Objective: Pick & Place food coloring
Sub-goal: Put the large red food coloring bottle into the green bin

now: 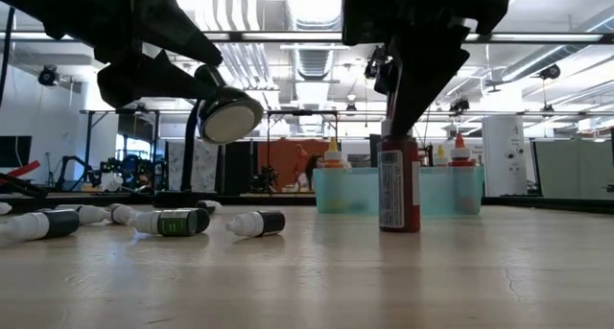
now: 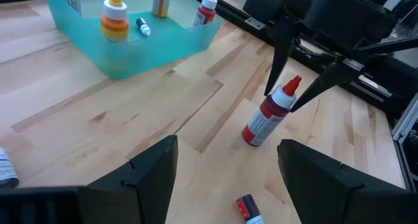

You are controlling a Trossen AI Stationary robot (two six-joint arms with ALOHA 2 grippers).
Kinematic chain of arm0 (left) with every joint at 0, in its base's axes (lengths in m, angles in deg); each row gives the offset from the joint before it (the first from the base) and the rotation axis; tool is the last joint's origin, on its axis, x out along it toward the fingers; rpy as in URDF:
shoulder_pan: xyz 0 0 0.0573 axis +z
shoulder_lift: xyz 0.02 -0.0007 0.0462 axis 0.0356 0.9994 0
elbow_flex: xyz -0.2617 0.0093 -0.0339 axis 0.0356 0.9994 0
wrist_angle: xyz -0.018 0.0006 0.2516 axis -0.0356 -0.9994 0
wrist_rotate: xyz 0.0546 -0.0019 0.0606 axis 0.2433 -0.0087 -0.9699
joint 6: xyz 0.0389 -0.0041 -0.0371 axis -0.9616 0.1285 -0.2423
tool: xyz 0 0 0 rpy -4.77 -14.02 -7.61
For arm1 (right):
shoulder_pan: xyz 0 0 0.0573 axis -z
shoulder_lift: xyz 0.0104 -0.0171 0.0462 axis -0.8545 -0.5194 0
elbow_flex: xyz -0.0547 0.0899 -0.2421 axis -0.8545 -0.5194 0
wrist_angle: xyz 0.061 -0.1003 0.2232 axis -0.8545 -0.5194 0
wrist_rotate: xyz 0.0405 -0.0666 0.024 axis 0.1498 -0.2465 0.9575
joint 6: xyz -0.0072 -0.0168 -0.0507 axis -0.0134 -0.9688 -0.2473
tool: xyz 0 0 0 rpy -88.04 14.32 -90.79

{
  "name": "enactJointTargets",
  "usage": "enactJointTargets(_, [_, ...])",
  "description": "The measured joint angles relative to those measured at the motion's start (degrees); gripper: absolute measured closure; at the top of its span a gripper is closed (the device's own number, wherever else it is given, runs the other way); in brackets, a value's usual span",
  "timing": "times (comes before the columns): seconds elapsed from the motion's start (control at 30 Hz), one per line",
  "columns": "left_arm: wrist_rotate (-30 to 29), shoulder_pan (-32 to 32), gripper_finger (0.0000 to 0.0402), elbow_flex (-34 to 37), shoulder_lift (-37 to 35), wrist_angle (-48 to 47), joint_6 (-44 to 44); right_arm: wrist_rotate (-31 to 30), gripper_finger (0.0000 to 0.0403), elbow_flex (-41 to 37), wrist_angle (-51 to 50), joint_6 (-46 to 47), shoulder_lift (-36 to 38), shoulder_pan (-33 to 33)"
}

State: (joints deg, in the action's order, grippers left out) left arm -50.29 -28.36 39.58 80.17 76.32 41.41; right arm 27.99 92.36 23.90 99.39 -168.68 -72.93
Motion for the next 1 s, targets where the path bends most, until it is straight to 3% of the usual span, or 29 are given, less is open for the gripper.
enactJointTargets(0.43, [0.0,0.0,0.0165,0.0,0.0,-3.4,1.0,-2.9,0.0297,1.1,-1.0,1.4,0.0,0.2])
enactJointTargets(0.7, [0.0,0.3,0.0165,0.0,0.0,-3.4,1.0,-4.8,0.0297,11.5,-15.5,3.0,2.3,3.0])
enactJointTargets(1.0, [2.6,2.0,0.0165,-0.4,0.0,-3.2,2.4,-20.1,0.0297,28.1,-26.8,5.2,5.0,13.2])
